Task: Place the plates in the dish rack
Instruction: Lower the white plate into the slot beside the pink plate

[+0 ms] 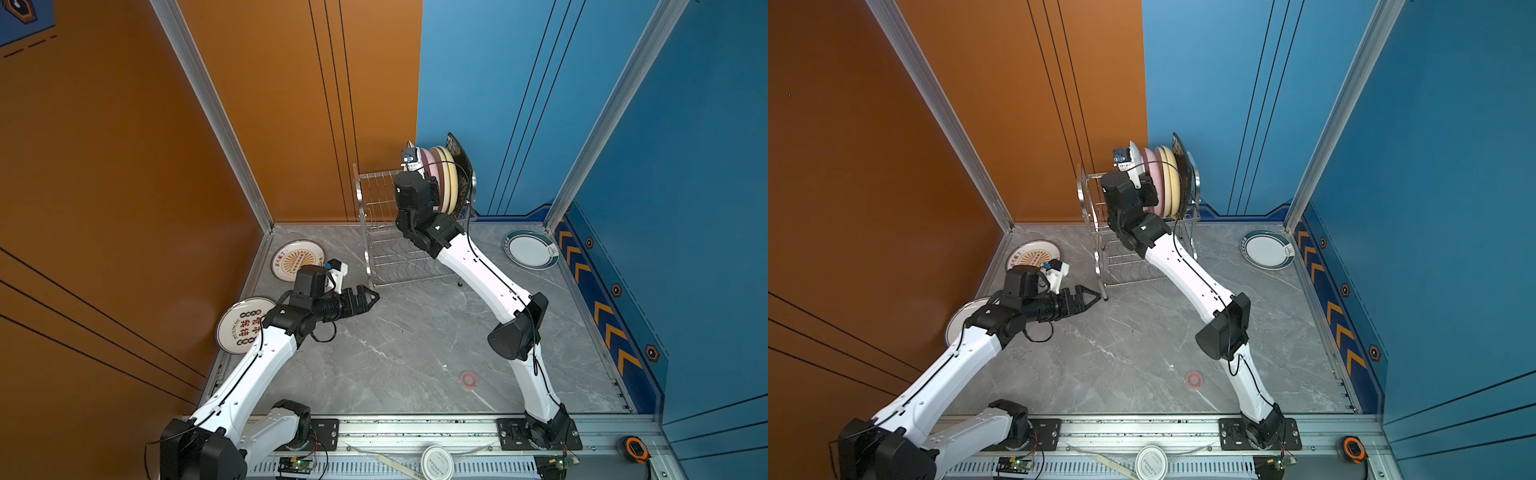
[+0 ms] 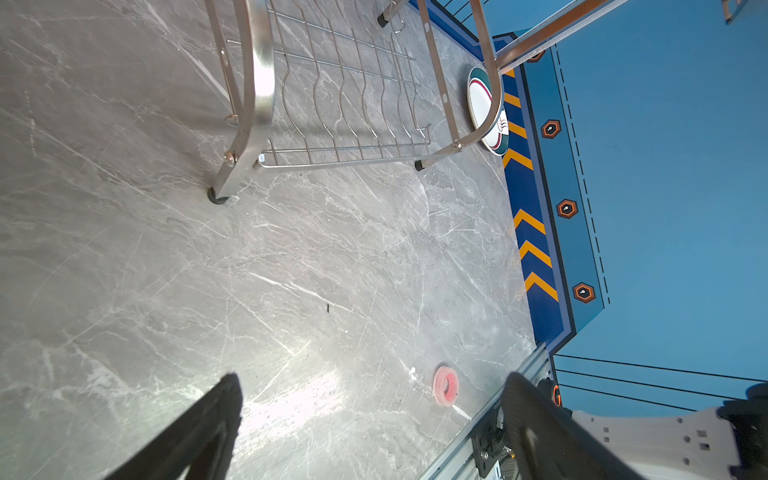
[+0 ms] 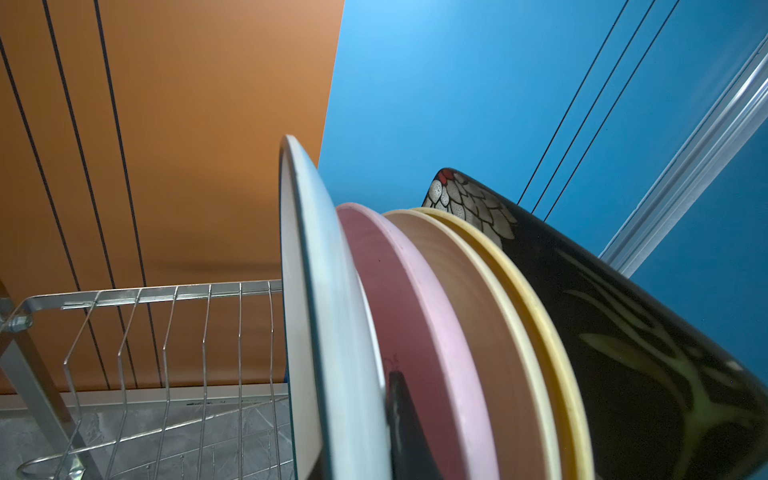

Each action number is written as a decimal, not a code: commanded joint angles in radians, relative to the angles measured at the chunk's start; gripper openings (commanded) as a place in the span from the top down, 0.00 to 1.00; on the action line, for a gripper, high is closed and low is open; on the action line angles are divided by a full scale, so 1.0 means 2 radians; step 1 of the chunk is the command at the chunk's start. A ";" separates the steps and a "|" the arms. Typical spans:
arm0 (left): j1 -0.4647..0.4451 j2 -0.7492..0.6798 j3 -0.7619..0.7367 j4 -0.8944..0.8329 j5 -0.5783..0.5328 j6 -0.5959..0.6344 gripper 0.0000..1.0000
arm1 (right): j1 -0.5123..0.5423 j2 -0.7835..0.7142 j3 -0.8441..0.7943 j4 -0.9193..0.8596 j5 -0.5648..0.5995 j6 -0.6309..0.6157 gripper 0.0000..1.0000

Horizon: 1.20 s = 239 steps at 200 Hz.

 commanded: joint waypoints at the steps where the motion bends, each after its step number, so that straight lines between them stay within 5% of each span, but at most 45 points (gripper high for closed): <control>1: 0.003 -0.006 -0.008 -0.009 -0.006 0.010 0.02 | -0.006 0.007 0.016 -0.004 -0.008 0.023 1.00; 55: 0.004 0.000 -0.004 -0.009 -0.007 0.011 0.02 | -0.011 0.011 0.016 -0.030 -0.022 0.045 1.00; 101: 0.004 0.005 0.000 -0.009 -0.006 0.011 0.02 | -0.006 0.005 0.016 -0.032 -0.022 0.037 0.77; 239: 0.004 0.006 0.006 -0.009 -0.009 0.012 0.02 | 0.020 -0.038 0.014 -0.030 -0.011 0.006 0.56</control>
